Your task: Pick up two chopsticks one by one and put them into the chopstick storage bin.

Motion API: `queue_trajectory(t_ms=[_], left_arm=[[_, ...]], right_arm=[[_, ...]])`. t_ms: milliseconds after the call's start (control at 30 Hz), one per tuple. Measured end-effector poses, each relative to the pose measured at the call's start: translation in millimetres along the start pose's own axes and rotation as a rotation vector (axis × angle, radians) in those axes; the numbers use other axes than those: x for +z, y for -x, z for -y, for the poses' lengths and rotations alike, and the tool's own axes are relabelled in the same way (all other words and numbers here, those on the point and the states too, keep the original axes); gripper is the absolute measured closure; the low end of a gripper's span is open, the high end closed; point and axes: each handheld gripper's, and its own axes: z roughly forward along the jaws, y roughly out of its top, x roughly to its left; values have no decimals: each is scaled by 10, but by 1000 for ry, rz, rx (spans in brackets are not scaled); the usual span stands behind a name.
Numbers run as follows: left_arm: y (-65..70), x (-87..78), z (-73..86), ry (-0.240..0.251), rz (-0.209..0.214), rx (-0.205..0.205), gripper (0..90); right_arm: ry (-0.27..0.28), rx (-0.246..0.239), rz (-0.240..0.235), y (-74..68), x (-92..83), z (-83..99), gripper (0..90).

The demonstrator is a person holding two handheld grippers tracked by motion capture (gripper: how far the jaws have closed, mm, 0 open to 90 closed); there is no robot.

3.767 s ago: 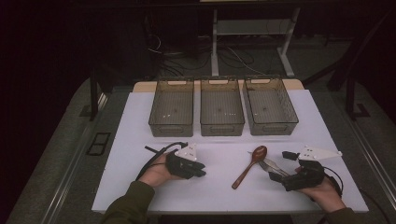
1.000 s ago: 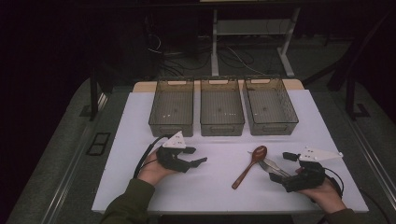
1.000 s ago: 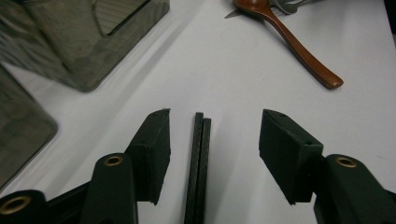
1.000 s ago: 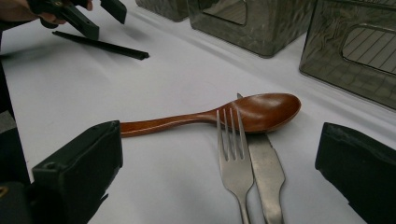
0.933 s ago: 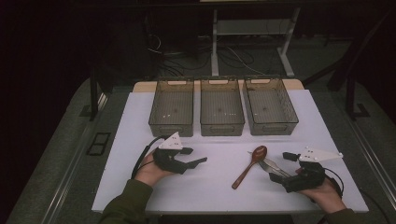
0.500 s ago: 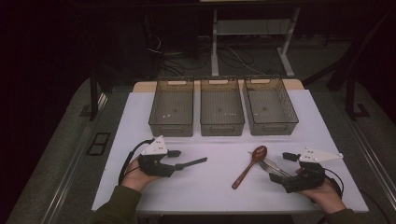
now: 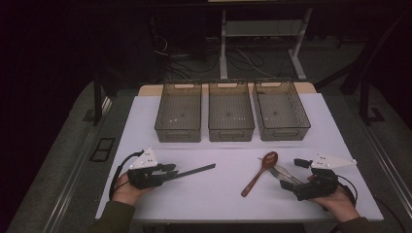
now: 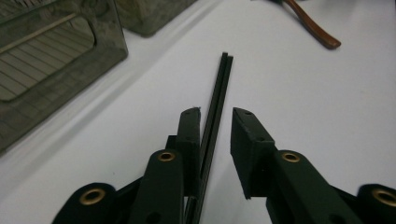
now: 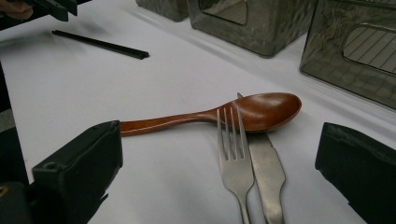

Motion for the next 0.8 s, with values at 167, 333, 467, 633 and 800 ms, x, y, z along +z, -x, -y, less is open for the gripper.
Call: queue_trajectory(t_ms=[167, 333, 467, 633, 800], left_arm=[[-27, 38, 63, -42, 5, 4, 782], [-53, 80, 118, -59, 20, -18, 817], [-69, 95, 137, -84, 23, -8, 830], [-62, 135, 149, -108, 14, 4, 830], [-70, 156, 158, -126, 9, 19, 830]], right_arm=[[4, 4, -2, 8, 0, -2, 2], [5, 5, -3, 6, -3, -3, 2], [6, 6, -3, 7, -7, -4, 2], [8, 8, -4, 11, -7, -4, 2], [8, 10, -4, 11, -8, -4, 2]])
